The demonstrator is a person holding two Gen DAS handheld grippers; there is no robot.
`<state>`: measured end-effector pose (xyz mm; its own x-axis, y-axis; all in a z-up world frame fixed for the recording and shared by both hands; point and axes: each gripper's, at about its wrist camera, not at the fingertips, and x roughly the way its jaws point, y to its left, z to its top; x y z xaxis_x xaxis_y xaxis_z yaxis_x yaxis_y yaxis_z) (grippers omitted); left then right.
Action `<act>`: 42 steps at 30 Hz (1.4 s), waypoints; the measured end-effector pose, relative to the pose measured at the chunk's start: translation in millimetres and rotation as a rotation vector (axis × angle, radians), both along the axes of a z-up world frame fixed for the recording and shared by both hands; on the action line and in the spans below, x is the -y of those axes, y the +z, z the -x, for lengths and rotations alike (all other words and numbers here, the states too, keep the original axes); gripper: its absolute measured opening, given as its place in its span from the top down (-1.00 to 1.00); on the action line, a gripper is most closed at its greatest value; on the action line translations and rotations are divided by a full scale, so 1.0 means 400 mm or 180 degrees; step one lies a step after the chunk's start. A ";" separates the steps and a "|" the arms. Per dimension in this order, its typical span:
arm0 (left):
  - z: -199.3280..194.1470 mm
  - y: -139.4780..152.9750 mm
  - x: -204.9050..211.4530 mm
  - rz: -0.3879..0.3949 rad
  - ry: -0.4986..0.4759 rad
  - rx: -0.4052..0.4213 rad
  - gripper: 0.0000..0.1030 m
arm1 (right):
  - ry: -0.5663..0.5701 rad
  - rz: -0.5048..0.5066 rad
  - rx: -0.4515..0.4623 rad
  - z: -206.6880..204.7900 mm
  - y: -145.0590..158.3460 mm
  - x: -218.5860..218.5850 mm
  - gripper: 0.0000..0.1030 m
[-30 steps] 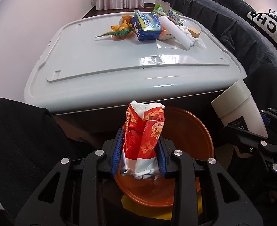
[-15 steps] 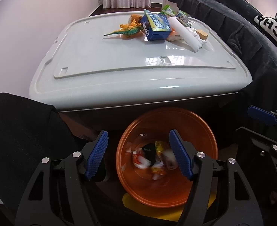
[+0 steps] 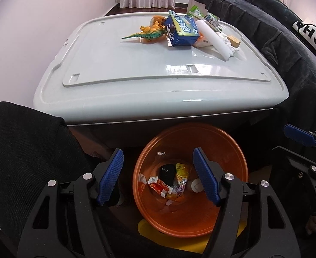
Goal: Collect trash
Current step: 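Move the right tool back to the lid toward the white foam tube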
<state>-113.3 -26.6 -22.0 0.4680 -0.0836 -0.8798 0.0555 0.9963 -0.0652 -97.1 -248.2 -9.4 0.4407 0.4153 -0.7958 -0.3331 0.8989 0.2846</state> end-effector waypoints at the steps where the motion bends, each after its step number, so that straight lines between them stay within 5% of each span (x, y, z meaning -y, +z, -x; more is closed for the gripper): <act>1: -0.004 -0.001 -0.001 0.0007 0.0000 -0.0009 -0.29 | -0.0004 -0.0013 -0.0015 -0.004 -0.001 0.003 -0.44; 9: -0.067 0.022 -0.016 0.0079 0.0025 0.0054 -0.35 | -0.0029 0.0118 0.0094 -0.130 0.021 0.042 -0.44; 15: -0.166 0.041 0.009 0.0005 -0.0034 0.0191 -0.35 | 0.0032 0.0408 0.0260 -0.331 0.053 0.054 -0.44; 24: -0.293 0.027 0.025 0.0032 0.0007 0.0328 -0.35 | 0.0747 0.0785 0.0264 -0.583 0.005 -0.036 -0.44; 32: -0.280 -0.002 0.012 0.0197 0.0035 0.0314 -0.35 | 0.0918 0.1039 0.0121 -0.652 -0.075 -0.076 -0.21; 39: -0.266 0.002 0.017 0.0153 -0.0011 0.0384 -0.35 | 0.0993 0.1106 0.0071 -0.677 -0.100 -0.104 -0.20; 42: -0.265 0.000 0.013 0.0138 0.0009 0.0385 -0.35 | 0.1024 0.1176 0.0052 -0.686 -0.113 -0.109 0.08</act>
